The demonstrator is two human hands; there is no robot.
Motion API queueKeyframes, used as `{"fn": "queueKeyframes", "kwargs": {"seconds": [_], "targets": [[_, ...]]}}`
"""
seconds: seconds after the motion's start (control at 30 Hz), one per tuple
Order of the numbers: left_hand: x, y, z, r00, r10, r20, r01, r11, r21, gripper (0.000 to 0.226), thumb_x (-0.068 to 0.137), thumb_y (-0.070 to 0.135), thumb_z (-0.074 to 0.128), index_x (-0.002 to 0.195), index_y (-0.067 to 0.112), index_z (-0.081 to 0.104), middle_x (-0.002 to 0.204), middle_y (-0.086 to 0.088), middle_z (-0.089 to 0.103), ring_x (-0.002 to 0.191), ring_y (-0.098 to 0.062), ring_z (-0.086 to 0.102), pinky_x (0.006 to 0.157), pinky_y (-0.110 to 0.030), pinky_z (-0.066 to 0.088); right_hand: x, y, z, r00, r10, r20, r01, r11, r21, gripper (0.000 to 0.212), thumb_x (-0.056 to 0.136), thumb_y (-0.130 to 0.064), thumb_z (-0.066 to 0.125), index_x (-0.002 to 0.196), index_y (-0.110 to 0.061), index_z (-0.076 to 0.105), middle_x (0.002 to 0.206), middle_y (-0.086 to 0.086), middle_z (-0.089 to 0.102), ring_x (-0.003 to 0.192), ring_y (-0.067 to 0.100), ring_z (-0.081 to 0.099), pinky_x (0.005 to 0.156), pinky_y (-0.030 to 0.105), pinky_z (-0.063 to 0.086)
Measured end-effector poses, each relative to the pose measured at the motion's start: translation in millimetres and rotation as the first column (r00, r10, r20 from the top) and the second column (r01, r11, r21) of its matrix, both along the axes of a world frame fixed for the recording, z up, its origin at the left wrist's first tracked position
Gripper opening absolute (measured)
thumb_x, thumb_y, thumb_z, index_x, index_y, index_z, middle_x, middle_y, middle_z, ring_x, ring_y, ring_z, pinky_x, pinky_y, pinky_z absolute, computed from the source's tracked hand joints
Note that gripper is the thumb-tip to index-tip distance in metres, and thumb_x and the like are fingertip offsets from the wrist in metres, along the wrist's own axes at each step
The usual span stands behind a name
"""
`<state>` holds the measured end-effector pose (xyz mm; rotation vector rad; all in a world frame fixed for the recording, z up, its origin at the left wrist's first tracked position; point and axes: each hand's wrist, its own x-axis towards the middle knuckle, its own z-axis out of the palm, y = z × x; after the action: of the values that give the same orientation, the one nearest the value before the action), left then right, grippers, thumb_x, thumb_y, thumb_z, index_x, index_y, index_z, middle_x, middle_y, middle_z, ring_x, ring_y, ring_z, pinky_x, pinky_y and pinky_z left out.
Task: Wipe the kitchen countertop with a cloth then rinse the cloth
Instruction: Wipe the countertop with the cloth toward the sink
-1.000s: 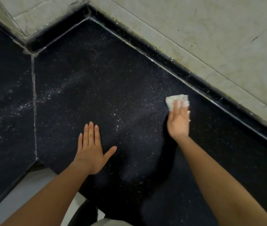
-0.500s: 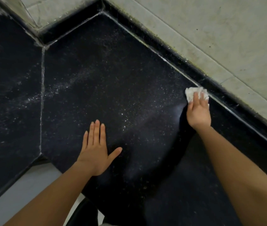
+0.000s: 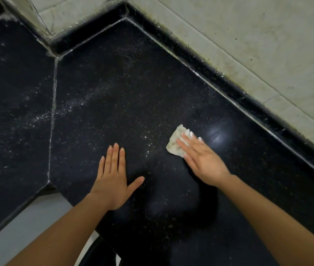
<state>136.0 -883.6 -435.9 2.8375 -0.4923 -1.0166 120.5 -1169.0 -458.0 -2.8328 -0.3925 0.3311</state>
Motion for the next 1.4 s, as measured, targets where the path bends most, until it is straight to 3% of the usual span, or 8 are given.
{"fn": "queueKeyframes", "kwargs": {"seconds": [0.1,0.3,0.47,0.63,0.77,0.93,1.17,1.4], "targets": [[0.3,0.2,-1.0,1.0,0.001,-0.001,-0.001,1.0,-0.007,0.102,0.063,0.08,-0.017,0.131,0.008,-0.042,0.139,-0.01,-0.049,0.127,-0.022,-0.046,0.107,-0.037,-0.024,22.0,-47.3,-5.0,0.955,-0.284,0.086,0.288,0.956,-0.052,0.046,0.1,-0.017,0.04,0.145,-0.008,0.034,0.153,0.013,0.028,0.143,0.03,0.016,0.115,0.045,0.012],[0.3,0.5,-4.4,1.0,-0.005,0.012,0.004,1.0,0.012,0.1,0.072,0.079,-0.008,0.133,0.008,-0.041,0.138,-0.009,-0.051,0.127,-0.022,-0.046,0.105,-0.037,-0.025,71.7,-40.0,-5.7,0.581,-0.813,0.045,0.813,0.577,-0.074,0.051,0.103,-0.027,0.018,0.15,-0.009,0.014,0.157,0.018,0.007,0.144,0.037,0.003,0.116,0.045,0.003],[-0.5,0.5,-5.1,1.0,0.018,0.02,-0.017,1.0,-0.02,0.099,0.075,0.077,-0.001,0.135,0.008,-0.038,0.139,-0.008,-0.05,0.128,-0.022,-0.046,0.106,-0.036,-0.025,23.9,56.5,-11.8,0.909,-0.405,0.097,0.405,0.914,0.019,0.055,0.098,-0.031,0.016,0.145,-0.008,0.032,0.153,0.022,0.023,0.143,0.038,0.011,0.116,0.046,0.009],[-3.7,3.8,-10.6,0.997,0.029,0.074,-0.025,0.998,-0.054,0.102,0.065,0.079,-0.015,0.135,0.008,-0.038,0.14,-0.009,-0.049,0.129,-0.021,-0.045,0.109,-0.038,-0.023,-14.5,43.2,-3.4,0.994,0.092,0.062,-0.089,0.995,-0.051,0.048,0.099,-0.033,0.029,0.144,-0.019,0.038,0.153,0.002,0.03,0.143,0.023,0.02,0.119,0.037,0.01],[-6.2,6.3,-13.3,0.993,0.027,0.113,-0.018,0.997,-0.077,0.099,0.07,0.077,-0.015,0.136,0.007,-0.037,0.141,-0.011,-0.048,0.131,-0.023,-0.043,0.11,-0.039,-0.022,23.7,-15.5,-8.2,0.967,-0.21,0.144,0.233,0.958,-0.168,0.053,0.097,-0.031,0.025,0.142,-0.009,0.039,0.148,0.015,0.038,0.138,0.035,0.031,0.114,0.051,0.022],[-6.2,10.6,-13.7,0.993,0.025,0.112,-0.008,0.988,-0.152,0.095,0.07,0.074,-0.016,0.134,0.008,-0.038,0.141,-0.008,-0.048,0.129,-0.02,-0.045,0.108,-0.036,-0.026,61.6,16.4,-4.6,0.596,-0.801,0.052,0.802,0.591,-0.085,0.05,0.103,-0.024,0.021,0.151,-0.011,0.014,0.158,0.016,0.008,0.145,0.033,0.003,0.117,0.042,0.004],[13.1,36.2,-2.6,0.988,0.075,0.132,-0.017,0.918,-0.396,0.092,0.077,0.072,-0.016,0.15,0.017,-0.004,0.158,0.002,-0.006,0.142,-0.01,-0.013,0.11,-0.023,-0.015,-21.8,149.4,-8.6,0.939,-0.329,0.101,0.339,0.936,-0.099,0.05,0.095,-0.02,0.031,0.142,-0.006,0.038,0.15,0.018,0.03,0.14,0.037,0.022,0.112,0.05,0.026],[98.1,25.0,-8.6,0.938,-0.127,0.323,0.241,0.908,-0.342,0.078,0.084,0.056,-0.009,0.15,0.014,-0.006,0.158,-0.001,-0.01,0.138,-0.008,-0.024,0.111,-0.03,-0.021,-25.0,109.7,-2.8,1.0,-0.008,-0.017,0.006,0.991,-0.132,0.047,0.098,-0.03,0.035,0.144,-0.021,0.038,0.151,0.0,0.035,0.141,0.019,0.027,0.116,0.036,0.02]]}}
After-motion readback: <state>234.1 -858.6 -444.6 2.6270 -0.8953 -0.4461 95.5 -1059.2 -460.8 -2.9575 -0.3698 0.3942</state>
